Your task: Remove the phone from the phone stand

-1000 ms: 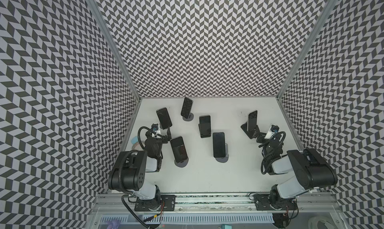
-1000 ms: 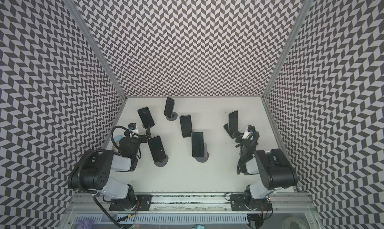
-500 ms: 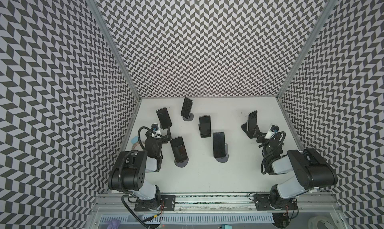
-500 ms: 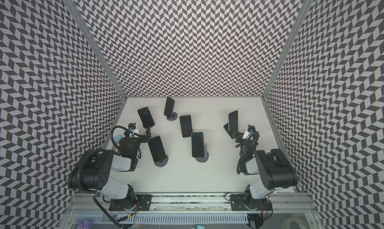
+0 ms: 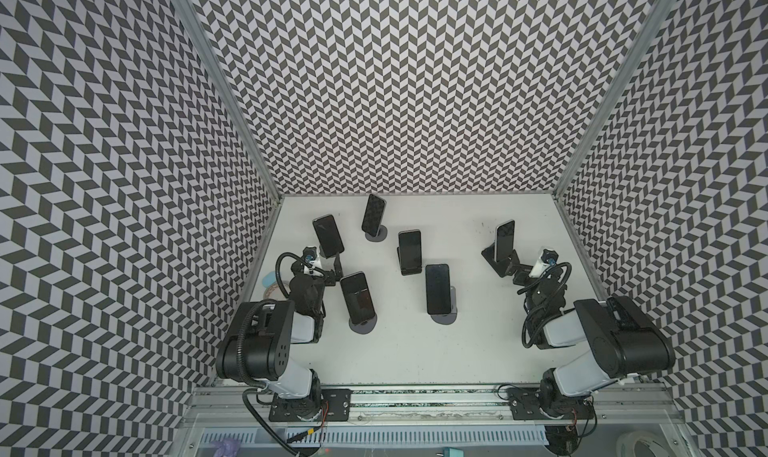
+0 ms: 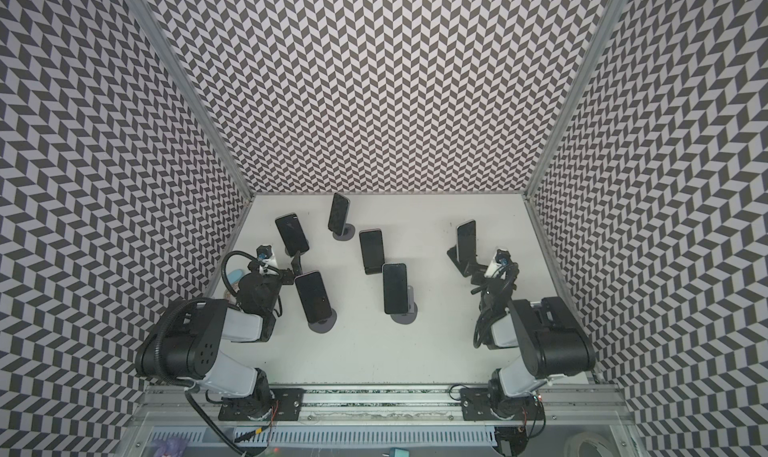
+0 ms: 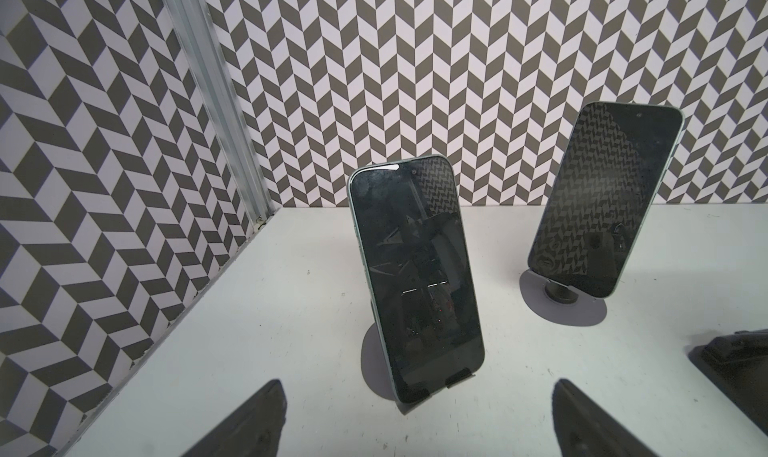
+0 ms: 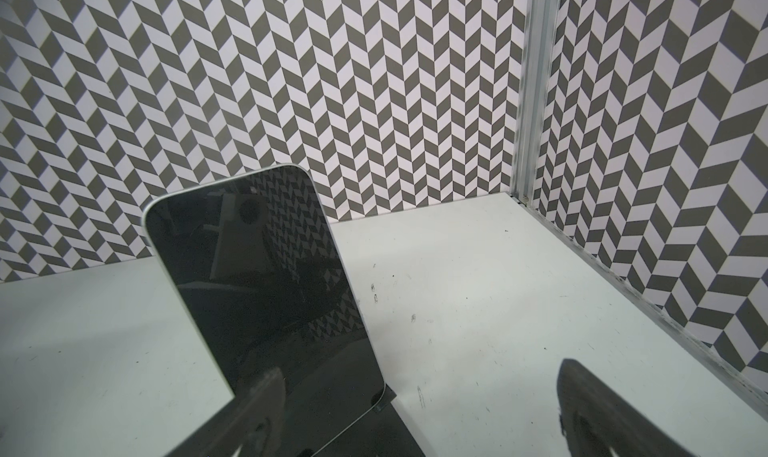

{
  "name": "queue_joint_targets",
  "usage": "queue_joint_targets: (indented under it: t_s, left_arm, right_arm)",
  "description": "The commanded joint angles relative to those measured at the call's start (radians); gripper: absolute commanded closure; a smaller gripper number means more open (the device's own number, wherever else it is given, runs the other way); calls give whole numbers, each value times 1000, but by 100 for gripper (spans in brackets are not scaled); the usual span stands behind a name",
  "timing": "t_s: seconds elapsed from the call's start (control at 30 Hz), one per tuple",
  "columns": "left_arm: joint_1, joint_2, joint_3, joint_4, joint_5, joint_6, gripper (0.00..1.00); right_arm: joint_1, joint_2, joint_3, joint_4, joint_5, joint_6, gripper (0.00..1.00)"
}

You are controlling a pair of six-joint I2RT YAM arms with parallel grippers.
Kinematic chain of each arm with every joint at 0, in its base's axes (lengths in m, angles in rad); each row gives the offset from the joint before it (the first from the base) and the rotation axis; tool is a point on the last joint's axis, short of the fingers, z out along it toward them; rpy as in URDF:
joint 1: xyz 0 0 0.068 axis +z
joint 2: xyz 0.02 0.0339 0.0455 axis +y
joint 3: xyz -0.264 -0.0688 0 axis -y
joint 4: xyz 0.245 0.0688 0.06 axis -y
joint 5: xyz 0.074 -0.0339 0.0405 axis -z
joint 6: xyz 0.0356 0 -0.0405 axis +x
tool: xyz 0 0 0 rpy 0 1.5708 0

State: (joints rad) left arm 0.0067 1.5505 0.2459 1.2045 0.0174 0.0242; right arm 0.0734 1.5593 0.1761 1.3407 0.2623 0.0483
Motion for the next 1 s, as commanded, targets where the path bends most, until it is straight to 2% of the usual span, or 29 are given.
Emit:
queue_joint_targets:
  t_s: [0.0, 0.37, 0.73, 0.97]
  left_arm:
    - [-4, 8, 16, 40, 9, -14, 0]
    - [-5, -9, 2, 57, 6, -14, 0]
    - [-5, -135, -8, -29, -26, -31, 0]
    - [-4, -215, -17, -73, -59, -45, 0]
  right_arm:
    - [-6, 11, 16, 67, 12, -13, 1]
    - [-6, 6, 4, 83, 18, -5, 1]
    - [-6, -32, -76, 198, 29, 0, 1]
    - [-6, -94, -73, 144, 11, -9, 1]
